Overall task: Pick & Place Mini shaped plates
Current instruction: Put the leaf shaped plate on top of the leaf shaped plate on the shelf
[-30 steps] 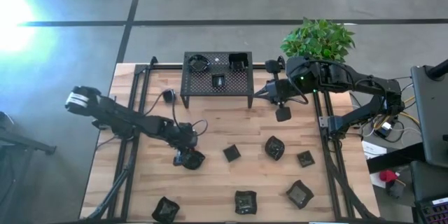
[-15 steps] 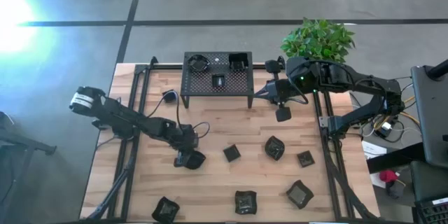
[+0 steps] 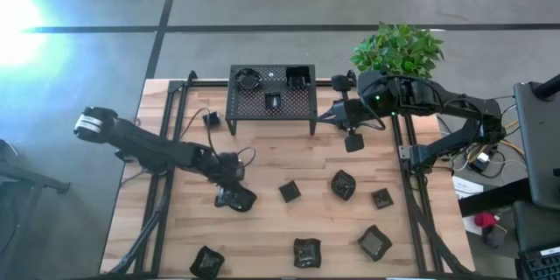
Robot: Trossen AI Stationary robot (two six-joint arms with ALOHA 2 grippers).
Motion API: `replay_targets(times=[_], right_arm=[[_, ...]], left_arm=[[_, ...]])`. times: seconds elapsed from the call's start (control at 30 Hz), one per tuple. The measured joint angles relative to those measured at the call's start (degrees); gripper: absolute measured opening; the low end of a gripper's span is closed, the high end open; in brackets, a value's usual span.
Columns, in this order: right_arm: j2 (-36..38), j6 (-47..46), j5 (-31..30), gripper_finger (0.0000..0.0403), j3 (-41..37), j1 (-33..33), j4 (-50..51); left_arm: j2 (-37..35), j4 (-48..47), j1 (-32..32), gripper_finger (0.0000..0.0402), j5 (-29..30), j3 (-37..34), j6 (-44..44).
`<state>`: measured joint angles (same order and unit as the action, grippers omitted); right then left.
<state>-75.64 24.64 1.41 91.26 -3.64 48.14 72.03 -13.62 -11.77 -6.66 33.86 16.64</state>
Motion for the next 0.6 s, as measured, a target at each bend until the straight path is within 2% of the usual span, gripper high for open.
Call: replay_targets(times=[0.2, 0.37, 0.6], right_arm=[[0.0, 0.0, 0.0, 0.0008, 0.0, 0.0, 0.0], [0.0, 0.0, 0.0, 0.0008, 0.0, 0.0, -0.1], [0.0, 0.0, 0.0, 0.0008, 0.0, 0.0, -0.4]], left_arm=[[-5.1, -8.0, 0.9, 0.0, 1.1, 4.9, 0.4], [-7.7, -18.7, 3.1, 0.0, 3.0, 12.9, -0.5], [-8.3, -32.8, 8.9, 0.0, 5.3, 24.6, -6.1]])
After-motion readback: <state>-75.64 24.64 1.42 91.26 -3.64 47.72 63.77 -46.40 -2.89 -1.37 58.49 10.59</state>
